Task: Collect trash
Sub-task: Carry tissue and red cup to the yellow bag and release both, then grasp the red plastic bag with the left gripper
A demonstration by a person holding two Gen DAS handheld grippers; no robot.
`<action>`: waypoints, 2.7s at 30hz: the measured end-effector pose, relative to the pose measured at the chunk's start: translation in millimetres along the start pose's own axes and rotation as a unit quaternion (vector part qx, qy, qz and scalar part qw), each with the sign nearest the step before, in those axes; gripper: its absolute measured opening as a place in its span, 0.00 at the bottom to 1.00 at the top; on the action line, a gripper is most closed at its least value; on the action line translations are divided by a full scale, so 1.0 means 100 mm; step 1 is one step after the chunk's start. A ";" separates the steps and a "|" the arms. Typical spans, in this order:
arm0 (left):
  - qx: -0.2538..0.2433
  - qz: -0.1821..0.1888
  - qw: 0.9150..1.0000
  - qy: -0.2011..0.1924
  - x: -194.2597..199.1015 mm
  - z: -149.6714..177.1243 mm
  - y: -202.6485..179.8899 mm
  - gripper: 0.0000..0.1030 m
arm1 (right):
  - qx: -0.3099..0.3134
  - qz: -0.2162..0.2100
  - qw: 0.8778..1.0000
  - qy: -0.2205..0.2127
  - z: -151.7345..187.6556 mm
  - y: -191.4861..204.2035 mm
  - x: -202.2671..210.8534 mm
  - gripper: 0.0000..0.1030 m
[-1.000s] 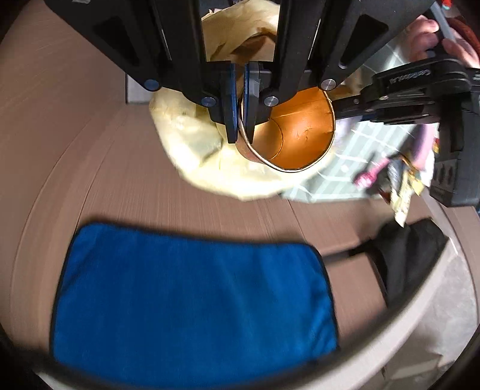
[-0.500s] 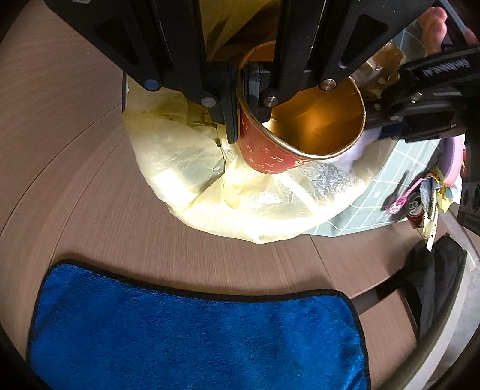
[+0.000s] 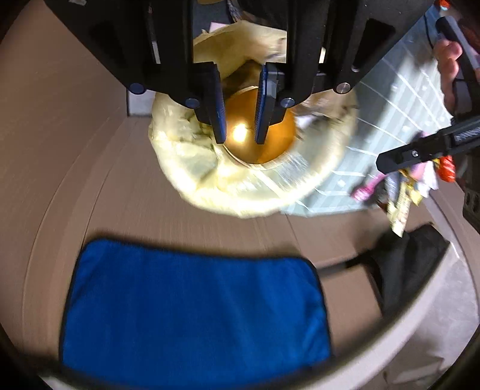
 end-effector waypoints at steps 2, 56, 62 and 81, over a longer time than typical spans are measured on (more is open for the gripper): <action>0.006 -0.017 1.000 -0.018 0.23 -0.05 0.11 0.38 | 0.008 -0.028 0.999 -0.016 -0.08 0.19 0.15 0.18; 0.191 -0.260 0.945 -0.059 1.43 0.67 3.70 0.54 | 0.179 -0.137 0.973 0.058 0.33 2.91 -0.80 0.30; 0.181 -0.257 0.948 -0.050 1.47 0.72 3.61 0.48 | 0.151 -0.169 0.970 0.087 0.43 3.01 -0.86 0.30; 0.161 -0.158 0.969 -0.097 2.08 1.04 2.61 0.41 | 0.078 -0.136 0.976 0.149 0.71 3.40 -1.57 0.34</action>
Point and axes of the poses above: each gripper's, at about its wrist camera, not at the fingertips, and x roughly against the way its jaws point, y to its left, z to its underside, the point moved 7 cm from there along -x, roughly the way its jaws point, and after that the axes turned 10 degrees about -x, right-handed, at the moved point
